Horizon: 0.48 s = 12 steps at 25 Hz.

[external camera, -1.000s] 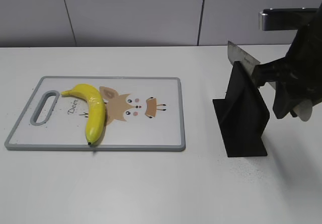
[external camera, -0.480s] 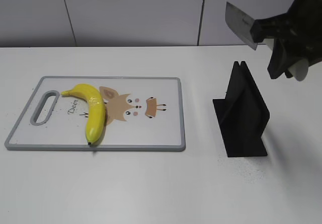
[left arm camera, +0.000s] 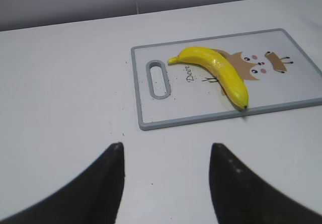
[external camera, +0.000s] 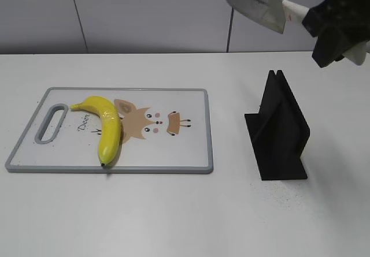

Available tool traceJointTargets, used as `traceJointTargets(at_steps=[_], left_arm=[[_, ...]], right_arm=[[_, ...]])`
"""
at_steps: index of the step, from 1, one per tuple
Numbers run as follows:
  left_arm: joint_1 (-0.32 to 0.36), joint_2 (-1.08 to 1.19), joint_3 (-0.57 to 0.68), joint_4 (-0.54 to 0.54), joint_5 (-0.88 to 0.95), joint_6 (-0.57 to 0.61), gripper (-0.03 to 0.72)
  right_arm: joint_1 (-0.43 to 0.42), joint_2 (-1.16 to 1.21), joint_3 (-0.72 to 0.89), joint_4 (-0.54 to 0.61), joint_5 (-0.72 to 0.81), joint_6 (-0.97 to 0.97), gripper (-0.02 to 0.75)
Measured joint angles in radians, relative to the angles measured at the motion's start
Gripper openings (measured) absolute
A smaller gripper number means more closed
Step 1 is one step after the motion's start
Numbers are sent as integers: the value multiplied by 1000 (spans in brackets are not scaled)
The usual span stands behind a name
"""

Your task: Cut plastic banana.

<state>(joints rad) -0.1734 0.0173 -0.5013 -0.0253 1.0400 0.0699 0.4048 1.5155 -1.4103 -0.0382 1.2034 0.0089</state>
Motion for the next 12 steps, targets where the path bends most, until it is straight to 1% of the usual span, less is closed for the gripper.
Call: traceJointTargets(at_steps=[7, 12], left_arm=[[0, 51, -1, 0, -4, 28, 521], [0, 171, -47, 0, -8, 105, 521]], right_arm=[[0, 11, -2, 2, 0, -347, 182], [0, 73, -36, 49, 1, -556, 182]])
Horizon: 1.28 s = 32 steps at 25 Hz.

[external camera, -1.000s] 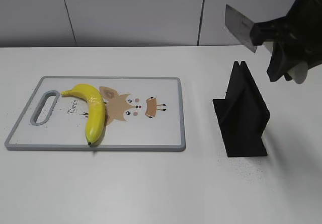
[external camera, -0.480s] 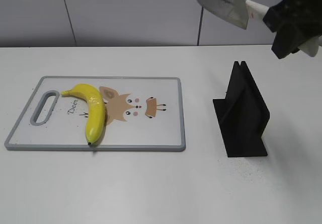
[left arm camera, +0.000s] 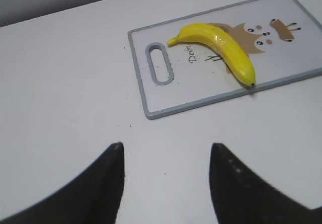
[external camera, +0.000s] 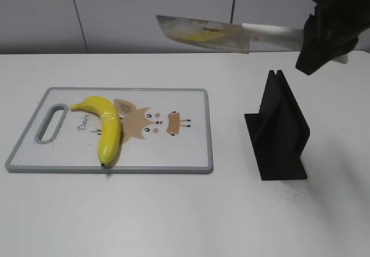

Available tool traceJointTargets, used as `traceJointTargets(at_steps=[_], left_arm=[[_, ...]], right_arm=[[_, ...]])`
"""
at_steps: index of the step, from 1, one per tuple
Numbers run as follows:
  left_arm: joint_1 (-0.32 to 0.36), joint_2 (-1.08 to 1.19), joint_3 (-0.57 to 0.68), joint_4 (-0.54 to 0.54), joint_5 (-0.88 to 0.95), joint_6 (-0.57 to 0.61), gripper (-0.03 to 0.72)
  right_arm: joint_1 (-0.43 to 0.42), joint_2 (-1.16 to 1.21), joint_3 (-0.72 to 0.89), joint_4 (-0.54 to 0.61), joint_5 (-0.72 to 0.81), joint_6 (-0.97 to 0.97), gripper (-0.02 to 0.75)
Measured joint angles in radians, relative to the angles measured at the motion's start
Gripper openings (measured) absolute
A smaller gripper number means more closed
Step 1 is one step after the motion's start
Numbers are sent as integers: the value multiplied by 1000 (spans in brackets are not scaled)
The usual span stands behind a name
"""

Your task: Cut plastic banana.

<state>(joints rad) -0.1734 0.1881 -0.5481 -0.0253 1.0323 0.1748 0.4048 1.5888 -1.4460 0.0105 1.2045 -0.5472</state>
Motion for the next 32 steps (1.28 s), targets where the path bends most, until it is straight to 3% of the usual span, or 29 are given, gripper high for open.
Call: traceJointTargets(at_steps=[7, 14, 22, 25, 32], left_arm=[[0, 172, -83, -30, -34, 129, 521], [-9, 361, -227, -94, -54, 309, 521], [-107, 607, -410, -100, -55, 451, 521], [-119, 711, -482, -105, -53, 501, 521], [-120, 1029, -729, -134, -19, 741, 521]], right_arm=[[1, 109, -129, 87, -1, -314, 182], [1, 237, -274, 132, 0, -467, 182], [1, 361, -404, 234, -1, -623, 182], [1, 391, -422, 263, -3, -674, 182], [1, 450, -428, 321, -4, -737, 182]])
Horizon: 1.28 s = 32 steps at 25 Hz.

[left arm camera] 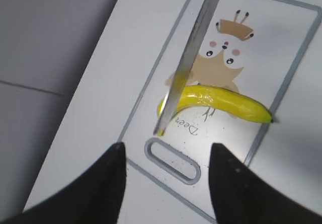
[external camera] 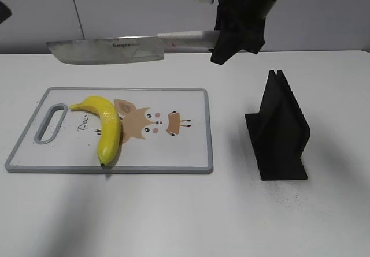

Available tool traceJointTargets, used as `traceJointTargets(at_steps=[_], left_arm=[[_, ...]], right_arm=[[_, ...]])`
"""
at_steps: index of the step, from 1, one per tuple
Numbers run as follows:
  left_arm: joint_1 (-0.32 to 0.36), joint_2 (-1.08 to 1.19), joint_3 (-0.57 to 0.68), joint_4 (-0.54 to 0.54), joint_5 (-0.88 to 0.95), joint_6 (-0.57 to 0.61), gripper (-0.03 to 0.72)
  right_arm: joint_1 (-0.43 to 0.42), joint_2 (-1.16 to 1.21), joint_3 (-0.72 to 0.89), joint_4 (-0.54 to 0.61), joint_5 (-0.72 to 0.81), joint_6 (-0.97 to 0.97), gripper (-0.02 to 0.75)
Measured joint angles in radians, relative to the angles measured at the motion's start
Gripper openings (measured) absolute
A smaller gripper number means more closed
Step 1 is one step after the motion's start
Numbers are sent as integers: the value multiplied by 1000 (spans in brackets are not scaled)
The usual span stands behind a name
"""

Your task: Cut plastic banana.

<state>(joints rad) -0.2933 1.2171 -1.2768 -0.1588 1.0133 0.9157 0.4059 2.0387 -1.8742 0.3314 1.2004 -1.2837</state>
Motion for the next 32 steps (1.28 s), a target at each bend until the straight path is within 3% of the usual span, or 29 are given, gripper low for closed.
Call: traceJointTargets(at_steps=[5, 8, 17, 32], left_arm=[[0, 239, -215, -78, 123, 201, 482], [0, 374, -291, -119, 177, 243, 474], [11, 549, -310, -126, 187, 292, 472], [85, 571, -310, -161, 134, 294, 426]], right_arm=[[7, 55, -23, 18, -1, -19, 182], [11, 85, -68, 41, -1, -20, 182], [12, 128, -92, 99, -29, -21, 182], [12, 192, -94, 114, -34, -18, 181]])
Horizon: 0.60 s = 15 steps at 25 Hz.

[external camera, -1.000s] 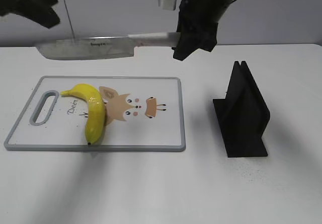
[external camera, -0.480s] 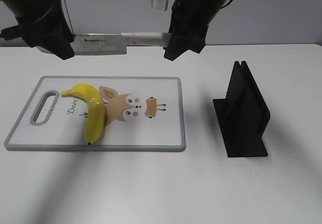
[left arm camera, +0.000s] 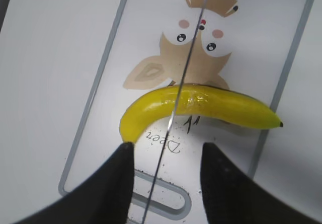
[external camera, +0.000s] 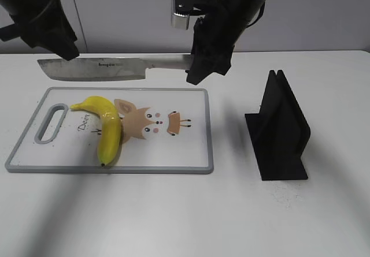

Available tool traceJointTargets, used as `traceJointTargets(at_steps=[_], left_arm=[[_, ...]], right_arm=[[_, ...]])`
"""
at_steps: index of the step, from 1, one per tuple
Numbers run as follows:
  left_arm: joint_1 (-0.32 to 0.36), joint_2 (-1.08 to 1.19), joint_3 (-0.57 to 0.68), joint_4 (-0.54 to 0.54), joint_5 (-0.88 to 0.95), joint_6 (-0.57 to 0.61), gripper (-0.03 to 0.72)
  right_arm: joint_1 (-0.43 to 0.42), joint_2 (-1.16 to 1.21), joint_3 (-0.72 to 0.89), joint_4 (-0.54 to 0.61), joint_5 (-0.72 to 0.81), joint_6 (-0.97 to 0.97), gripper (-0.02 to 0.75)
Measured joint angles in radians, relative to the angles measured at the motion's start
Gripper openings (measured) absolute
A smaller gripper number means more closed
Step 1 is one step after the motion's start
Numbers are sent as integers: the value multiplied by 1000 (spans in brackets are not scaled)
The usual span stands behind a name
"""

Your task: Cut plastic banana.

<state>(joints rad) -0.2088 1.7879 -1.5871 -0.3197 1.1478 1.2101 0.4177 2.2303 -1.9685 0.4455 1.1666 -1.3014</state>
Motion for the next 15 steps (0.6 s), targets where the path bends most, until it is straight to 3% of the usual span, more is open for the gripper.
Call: traceJointTargets(at_steps=[15], left_arm=[[10, 25, 50, 3, -58, 0, 419]], right_arm=[[0, 4, -41, -1, 16, -2, 181]])
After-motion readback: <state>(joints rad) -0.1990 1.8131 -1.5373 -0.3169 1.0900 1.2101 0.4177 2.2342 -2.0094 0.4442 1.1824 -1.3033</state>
